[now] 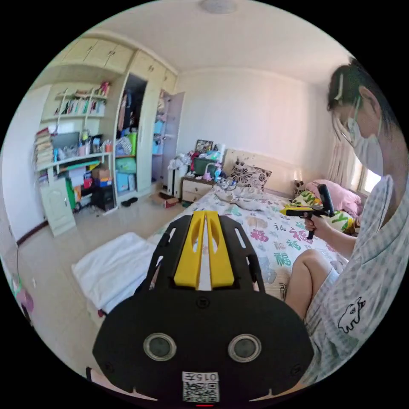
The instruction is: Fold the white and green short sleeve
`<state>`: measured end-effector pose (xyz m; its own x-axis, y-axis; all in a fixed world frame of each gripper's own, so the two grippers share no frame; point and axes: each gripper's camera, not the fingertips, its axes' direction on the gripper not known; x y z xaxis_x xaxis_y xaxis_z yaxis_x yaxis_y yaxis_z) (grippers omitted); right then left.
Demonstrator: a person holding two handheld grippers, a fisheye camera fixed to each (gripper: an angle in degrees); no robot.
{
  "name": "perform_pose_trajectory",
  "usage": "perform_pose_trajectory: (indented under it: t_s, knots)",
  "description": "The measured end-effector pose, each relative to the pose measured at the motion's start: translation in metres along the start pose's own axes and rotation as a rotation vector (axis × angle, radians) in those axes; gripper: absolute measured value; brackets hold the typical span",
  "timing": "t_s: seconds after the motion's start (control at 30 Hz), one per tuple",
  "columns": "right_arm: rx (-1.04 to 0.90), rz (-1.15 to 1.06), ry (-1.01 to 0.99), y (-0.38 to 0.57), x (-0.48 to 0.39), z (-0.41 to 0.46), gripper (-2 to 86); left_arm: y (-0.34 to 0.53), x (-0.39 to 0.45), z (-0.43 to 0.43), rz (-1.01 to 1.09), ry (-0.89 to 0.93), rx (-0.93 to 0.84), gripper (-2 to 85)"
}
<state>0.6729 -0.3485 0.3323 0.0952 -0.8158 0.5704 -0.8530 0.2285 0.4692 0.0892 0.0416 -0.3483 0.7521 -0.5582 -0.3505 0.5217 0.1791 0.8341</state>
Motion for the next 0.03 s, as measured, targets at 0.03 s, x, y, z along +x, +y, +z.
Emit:
perform_pose_trajectory:
  t_s: [0.03]
  knots:
    - [0.060, 0.022, 0.154, 0.0182, -0.0113, -0.0487, 1.2, -0.0117, 0.0557, 0.0204, 0.097, 0.042, 0.043, -0.7]
